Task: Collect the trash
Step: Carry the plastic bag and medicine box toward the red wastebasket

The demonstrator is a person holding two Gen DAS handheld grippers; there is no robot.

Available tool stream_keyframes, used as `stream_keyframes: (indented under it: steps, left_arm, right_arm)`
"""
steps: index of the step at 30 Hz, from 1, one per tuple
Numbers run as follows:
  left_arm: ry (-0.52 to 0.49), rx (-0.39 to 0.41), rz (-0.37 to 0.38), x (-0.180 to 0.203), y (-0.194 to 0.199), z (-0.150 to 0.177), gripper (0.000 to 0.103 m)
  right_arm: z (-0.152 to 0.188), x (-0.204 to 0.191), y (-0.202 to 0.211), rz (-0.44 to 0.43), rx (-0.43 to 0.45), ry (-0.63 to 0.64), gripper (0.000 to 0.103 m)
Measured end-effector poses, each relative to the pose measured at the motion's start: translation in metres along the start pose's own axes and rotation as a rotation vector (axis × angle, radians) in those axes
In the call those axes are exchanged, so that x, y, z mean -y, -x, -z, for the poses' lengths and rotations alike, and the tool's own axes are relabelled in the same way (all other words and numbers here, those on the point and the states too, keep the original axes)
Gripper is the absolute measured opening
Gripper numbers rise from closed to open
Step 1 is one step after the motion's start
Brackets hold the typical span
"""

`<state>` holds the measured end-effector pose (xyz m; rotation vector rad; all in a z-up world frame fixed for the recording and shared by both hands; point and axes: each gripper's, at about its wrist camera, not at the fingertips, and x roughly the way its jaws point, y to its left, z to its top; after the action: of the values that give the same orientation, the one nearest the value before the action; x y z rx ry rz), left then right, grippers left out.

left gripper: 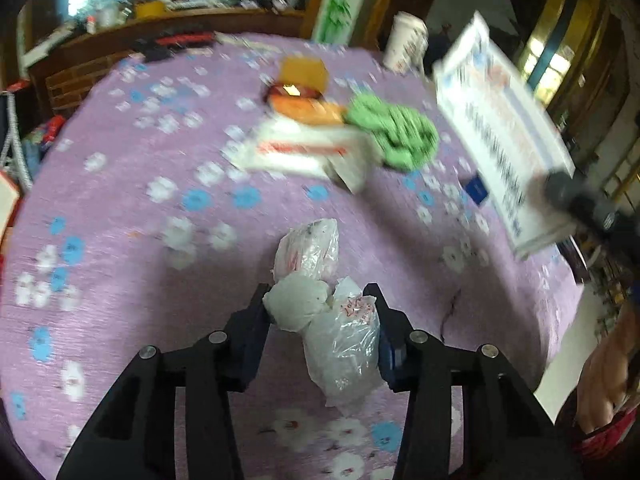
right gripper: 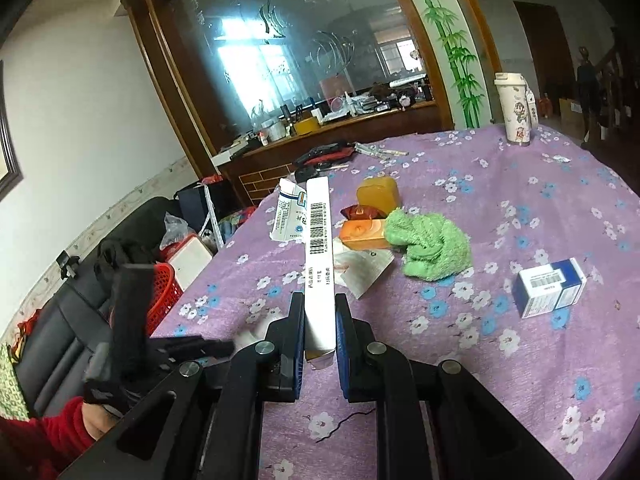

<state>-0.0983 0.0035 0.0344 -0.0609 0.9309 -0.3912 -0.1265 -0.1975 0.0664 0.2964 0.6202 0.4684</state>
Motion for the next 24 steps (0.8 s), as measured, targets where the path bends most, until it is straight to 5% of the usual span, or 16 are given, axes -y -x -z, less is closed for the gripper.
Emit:
stream_keyframes:
  steps: [5, 24]
  left_arm:
    - [0.007, 0.097, -0.087, -0.016, 0.027, -0.006, 0.045]
    - [0.025, 0.144, -0.183, -0.044, 0.042, 0.001, 0.045]
  right_arm:
    - [0.006, -0.012, -0.015, 0.018, -0.030, 0.019, 0.014]
    - [0.020, -0.049, -0.052, 0.010, -0.124, 0.087, 0.014]
